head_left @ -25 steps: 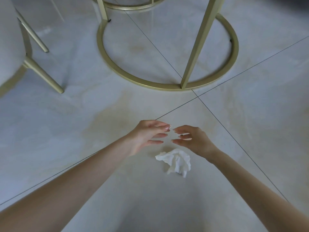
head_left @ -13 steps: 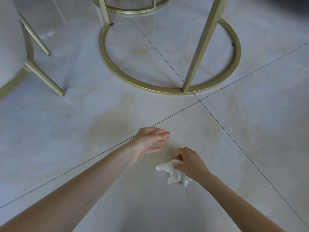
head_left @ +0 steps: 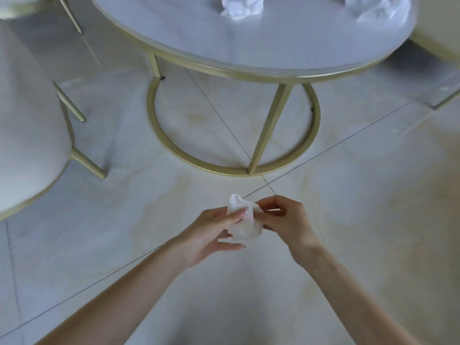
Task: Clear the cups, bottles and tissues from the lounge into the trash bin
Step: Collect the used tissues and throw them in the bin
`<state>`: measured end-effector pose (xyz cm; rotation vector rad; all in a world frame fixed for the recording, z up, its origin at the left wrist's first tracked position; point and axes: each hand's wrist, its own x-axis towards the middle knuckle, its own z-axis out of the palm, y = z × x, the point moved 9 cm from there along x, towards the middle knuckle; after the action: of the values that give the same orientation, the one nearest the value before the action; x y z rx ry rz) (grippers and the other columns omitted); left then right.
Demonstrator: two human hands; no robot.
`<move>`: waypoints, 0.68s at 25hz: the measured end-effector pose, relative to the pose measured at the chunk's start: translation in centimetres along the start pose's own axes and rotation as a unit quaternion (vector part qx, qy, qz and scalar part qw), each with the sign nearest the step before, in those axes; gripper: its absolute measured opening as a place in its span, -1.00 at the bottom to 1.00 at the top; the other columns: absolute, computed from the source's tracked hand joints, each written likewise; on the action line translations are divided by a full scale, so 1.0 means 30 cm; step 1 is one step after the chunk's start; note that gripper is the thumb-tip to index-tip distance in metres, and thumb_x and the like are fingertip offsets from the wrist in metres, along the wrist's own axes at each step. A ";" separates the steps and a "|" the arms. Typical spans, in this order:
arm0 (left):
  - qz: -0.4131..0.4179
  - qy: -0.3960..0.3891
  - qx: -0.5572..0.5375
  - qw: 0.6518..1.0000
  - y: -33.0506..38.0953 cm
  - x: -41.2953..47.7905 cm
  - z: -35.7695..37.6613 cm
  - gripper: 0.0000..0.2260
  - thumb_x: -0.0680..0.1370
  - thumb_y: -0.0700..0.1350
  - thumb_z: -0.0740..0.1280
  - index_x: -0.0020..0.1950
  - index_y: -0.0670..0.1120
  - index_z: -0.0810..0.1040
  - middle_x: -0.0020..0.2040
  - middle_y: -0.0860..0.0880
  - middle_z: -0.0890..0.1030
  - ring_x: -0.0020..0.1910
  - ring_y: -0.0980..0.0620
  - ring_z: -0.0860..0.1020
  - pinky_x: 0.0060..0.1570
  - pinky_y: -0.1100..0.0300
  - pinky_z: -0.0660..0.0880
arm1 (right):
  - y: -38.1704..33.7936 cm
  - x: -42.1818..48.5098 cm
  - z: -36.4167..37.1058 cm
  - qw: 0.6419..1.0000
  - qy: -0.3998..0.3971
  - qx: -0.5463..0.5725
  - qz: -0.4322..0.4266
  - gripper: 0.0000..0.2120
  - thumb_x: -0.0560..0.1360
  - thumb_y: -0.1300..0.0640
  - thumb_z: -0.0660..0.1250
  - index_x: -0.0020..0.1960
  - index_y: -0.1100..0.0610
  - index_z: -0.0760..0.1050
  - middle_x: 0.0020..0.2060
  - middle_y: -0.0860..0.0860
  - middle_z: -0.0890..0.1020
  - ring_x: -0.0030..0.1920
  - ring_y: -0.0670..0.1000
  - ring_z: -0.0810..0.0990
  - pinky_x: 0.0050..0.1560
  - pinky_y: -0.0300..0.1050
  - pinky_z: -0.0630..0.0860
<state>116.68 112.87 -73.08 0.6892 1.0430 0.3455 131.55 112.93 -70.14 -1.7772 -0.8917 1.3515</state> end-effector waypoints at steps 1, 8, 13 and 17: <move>0.011 -0.002 -0.007 1.000 0.081 -0.060 0.038 -0.71 0.46 0.06 0.40 0.05 -0.09 0.68 0.00 -0.10 0.69 0.02 -0.05 0.67 0.17 -0.03 0.57 | -0.094 -0.042 -0.004 1.000 -0.013 0.011 0.004 -0.90 0.39 0.32 0.46 -0.14 0.16 0.64 -0.18 0.06 0.71 -0.15 0.04 0.70 -0.03 -0.03 0.66; 0.057 -0.006 -0.054 0.997 0.626 -0.487 0.240 -0.71 0.54 -0.08 0.34 0.18 -0.21 0.61 0.10 -0.20 0.69 0.09 -0.13 0.67 0.13 0.04 0.59 | -0.769 -0.327 -0.109 0.999 -0.023 0.026 -0.019 -0.84 0.41 0.32 0.45 -0.12 0.08 0.68 -0.17 0.06 0.73 -0.12 0.02 0.71 -0.06 -0.06 0.66; 0.068 0.037 -0.067 0.995 0.923 -0.682 0.266 -0.76 0.54 -0.15 0.36 0.16 -0.23 0.62 0.06 -0.18 0.70 0.05 -0.14 0.68 0.06 -0.01 0.62 | -1.118 -0.417 -0.178 0.999 0.016 0.021 -0.027 -0.88 0.48 0.26 0.38 -0.05 0.10 0.66 -0.16 -0.02 0.70 -0.27 -0.17 0.64 -0.36 -0.34 0.53; 0.088 0.078 -0.072 0.991 1.175 -0.796 0.194 -0.74 0.53 -0.17 0.37 0.18 -0.26 0.60 0.08 -0.22 0.69 0.06 -0.17 0.67 0.07 -0.01 0.62 | -1.359 -0.397 -0.204 0.998 0.040 0.051 -0.023 -0.88 0.50 0.25 0.37 0.01 0.19 0.64 -0.11 0.10 0.66 -0.26 -0.10 0.62 -0.32 -0.29 0.59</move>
<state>112.37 123.38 -31.64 0.6330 1.0965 0.6292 130.95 122.33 -28.29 -1.7107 -0.8015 1.2641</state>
